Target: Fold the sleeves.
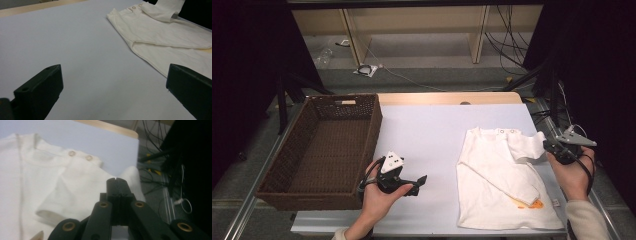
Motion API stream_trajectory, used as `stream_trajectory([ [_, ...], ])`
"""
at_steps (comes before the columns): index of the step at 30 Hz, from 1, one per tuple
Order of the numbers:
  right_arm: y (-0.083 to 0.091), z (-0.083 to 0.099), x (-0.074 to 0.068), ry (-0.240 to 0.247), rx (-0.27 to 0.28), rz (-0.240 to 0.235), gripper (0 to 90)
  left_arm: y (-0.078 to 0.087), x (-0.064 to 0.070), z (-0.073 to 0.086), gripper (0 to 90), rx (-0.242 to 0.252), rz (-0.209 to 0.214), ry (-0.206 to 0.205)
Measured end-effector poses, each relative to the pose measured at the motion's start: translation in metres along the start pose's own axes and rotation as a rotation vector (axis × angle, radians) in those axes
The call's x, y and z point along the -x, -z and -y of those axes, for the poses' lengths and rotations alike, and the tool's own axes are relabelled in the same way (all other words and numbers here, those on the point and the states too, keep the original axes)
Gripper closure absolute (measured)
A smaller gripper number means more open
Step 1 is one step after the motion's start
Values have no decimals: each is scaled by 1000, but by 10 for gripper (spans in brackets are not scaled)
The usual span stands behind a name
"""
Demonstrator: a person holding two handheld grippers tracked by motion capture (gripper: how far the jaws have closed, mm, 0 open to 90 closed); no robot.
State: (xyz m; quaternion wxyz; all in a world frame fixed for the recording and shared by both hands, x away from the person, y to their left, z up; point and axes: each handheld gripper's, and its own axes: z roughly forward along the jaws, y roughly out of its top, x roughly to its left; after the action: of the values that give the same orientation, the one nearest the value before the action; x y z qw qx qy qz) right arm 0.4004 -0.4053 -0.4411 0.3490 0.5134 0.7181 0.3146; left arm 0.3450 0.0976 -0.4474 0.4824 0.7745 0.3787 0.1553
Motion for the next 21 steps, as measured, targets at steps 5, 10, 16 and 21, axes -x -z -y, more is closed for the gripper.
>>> stream_trajectory([
  [5,4,-10,-25,97,37,-87,900,1,1,-1,6,7,-1,0],
  [10,4,-11,-53,184,30,-213,900,1,-1,0,6,6,-1,3],
  [16,0,-10,-79,298,-1,-333,900,2,0,-1,6,8,-1,1],
  [21,0,-8,-90,363,-48,-396,900,2,-1,-1,6,8,0,3],
])
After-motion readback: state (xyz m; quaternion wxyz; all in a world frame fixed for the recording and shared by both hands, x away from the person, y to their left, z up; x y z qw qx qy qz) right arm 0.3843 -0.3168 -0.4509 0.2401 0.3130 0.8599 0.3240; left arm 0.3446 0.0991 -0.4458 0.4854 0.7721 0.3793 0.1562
